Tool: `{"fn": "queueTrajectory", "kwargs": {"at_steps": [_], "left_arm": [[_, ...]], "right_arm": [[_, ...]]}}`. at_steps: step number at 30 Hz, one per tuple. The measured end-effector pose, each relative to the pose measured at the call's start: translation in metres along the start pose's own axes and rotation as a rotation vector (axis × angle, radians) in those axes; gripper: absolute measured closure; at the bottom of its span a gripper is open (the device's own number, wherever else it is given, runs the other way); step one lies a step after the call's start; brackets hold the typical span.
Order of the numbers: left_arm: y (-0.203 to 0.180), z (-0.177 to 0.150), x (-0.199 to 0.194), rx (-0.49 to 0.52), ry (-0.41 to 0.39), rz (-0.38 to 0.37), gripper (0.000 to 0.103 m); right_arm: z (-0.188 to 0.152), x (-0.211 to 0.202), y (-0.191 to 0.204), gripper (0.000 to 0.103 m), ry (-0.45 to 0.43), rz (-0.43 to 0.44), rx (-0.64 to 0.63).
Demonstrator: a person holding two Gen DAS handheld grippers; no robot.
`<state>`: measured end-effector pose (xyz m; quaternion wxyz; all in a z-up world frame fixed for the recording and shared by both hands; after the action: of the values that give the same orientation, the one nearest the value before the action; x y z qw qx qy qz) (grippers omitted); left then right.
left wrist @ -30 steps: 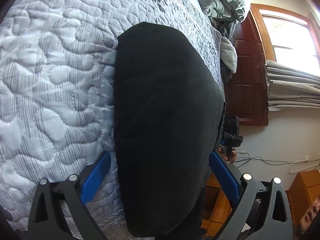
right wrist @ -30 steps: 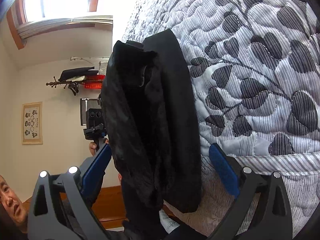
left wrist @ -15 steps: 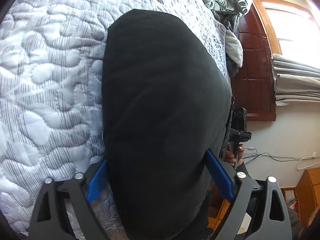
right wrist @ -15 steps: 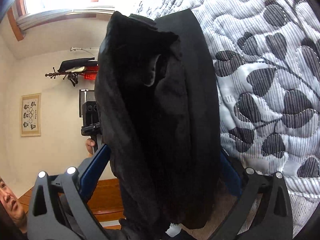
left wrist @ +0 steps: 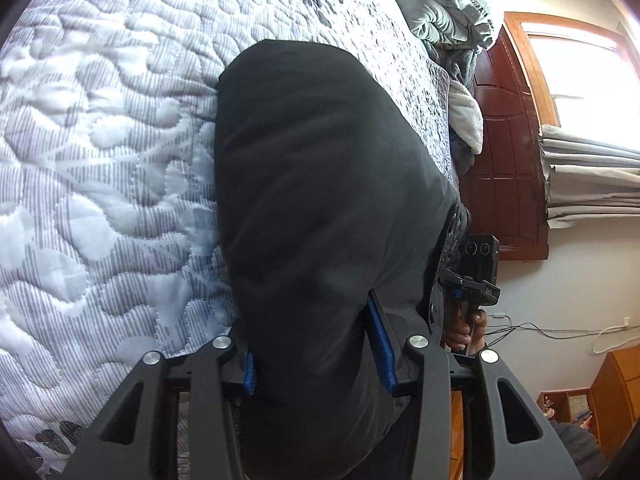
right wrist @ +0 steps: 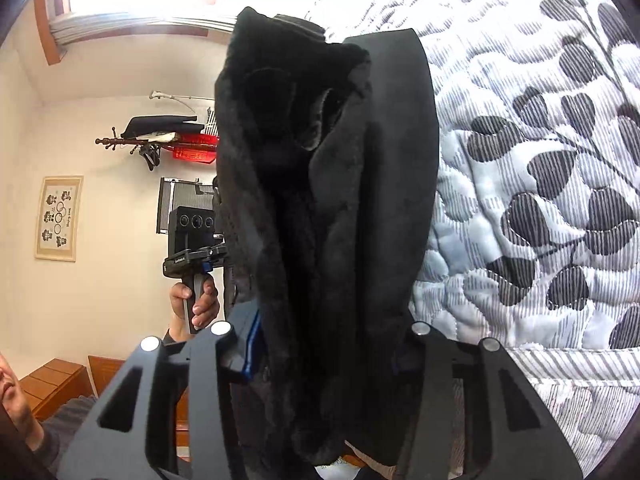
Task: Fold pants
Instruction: 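Close the left tool on the bundle edge while the right tool grips the other edge, then lower the black pants bundle onto the bedspread and open both tools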
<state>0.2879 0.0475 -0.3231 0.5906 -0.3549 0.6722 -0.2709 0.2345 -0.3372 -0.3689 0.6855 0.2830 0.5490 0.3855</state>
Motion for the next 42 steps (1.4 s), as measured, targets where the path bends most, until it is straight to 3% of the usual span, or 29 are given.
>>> {"fn": "queueTrajectory", "kwargs": {"at_steps": [9, 13, 19, 25, 31, 34, 36, 42], "left_arm": [[-0.01, -0.004, -0.014, 0.008, -0.028, 0.004, 0.066], [-0.01, 0.006, -0.037, 0.008, -0.082, -0.003, 0.067], [-0.012, 0.055, -0.077, 0.002, -0.165, 0.029, 0.067], [0.014, 0.104, -0.095, -0.042, -0.18, 0.06, 0.067], [0.031, 0.11, -0.094, -0.037, -0.153, 0.032, 0.064], [0.035, 0.108, -0.091, -0.051, -0.16, 0.015, 0.06], [0.039, 0.107, -0.092, -0.051, -0.172, 0.019, 0.054], [0.037, 0.092, -0.116, -0.034, -0.269, 0.105, 0.026]], "right_arm": [[0.027, 0.004, 0.034, 0.063, 0.014, -0.02, -0.06], [0.065, 0.025, 0.046, 0.063, 0.035, -0.027, -0.117], [0.133, 0.07, 0.063, 0.063, 0.051, -0.021, -0.163], [0.173, 0.118, 0.042, 0.063, 0.073, -0.025, -0.124], [0.172, 0.125, 0.011, 0.056, 0.094, -0.048, -0.084], [0.169, 0.127, 0.006, 0.048, 0.096, -0.058, -0.07], [0.165, 0.121, -0.003, 0.034, 0.099, -0.085, -0.058], [0.159, 0.076, 0.009, 0.03, 0.036, -0.191, -0.086]]}}
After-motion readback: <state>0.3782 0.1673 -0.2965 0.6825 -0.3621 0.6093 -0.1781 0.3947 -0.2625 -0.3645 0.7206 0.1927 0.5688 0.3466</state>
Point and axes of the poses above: each gripper's, at about its wrist camera, not at the fingertips, and x roughly the way its jaws point, y to its left, z to its top, the point moved 2 cm from there along x, roughly the way its jaws point, and after that the axes turned 12 degrees about -x, right-handed, at the moved point
